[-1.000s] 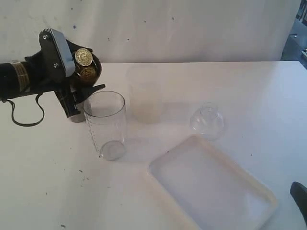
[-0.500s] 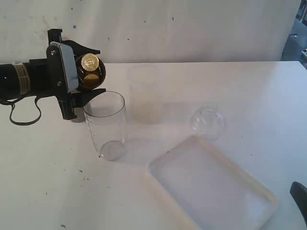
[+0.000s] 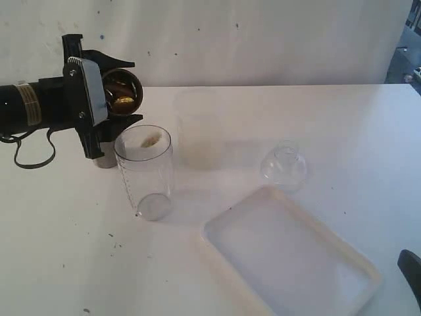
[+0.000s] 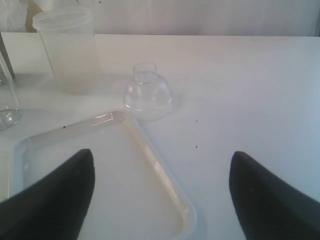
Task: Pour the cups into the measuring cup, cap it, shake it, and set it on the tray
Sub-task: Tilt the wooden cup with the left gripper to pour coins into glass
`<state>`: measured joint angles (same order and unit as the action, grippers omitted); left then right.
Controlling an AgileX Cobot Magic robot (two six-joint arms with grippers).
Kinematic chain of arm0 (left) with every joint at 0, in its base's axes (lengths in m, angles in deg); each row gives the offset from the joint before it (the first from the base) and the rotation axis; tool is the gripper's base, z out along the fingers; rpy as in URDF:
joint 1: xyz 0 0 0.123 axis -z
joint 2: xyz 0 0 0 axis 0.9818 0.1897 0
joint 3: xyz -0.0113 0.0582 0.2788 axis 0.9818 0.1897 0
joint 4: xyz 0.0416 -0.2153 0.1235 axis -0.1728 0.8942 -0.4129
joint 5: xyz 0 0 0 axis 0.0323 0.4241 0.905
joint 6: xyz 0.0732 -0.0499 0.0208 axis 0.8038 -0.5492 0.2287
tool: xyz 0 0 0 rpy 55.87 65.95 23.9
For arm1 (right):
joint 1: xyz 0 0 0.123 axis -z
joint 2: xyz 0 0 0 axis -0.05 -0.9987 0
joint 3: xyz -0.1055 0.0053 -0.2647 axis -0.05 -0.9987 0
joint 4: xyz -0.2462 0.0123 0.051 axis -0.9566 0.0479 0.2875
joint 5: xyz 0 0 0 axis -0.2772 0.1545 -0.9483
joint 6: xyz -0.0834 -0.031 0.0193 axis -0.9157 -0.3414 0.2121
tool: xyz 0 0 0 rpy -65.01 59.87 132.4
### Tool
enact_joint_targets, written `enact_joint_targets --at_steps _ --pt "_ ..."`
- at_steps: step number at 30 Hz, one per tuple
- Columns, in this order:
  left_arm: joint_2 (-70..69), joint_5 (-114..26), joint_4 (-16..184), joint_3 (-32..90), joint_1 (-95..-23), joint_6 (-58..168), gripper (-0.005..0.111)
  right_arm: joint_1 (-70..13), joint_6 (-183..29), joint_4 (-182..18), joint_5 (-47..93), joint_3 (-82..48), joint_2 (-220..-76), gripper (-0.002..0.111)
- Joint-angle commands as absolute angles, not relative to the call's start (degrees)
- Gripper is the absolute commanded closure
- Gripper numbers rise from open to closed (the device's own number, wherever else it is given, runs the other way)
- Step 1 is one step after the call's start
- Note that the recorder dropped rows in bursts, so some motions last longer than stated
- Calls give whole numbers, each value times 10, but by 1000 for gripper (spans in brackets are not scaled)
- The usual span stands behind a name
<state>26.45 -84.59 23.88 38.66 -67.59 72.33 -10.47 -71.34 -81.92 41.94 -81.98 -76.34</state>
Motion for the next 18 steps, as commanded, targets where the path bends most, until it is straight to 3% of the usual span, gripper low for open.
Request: enact_joint_targets --at_steps 1,18 --pt "256 -858 257 382 -676 748 107 -102 -714 -819 414 -823 -760 39" --pt "259 -862 235 382 -676 849 107 -102 -714 -819 414 -823 -760 39"
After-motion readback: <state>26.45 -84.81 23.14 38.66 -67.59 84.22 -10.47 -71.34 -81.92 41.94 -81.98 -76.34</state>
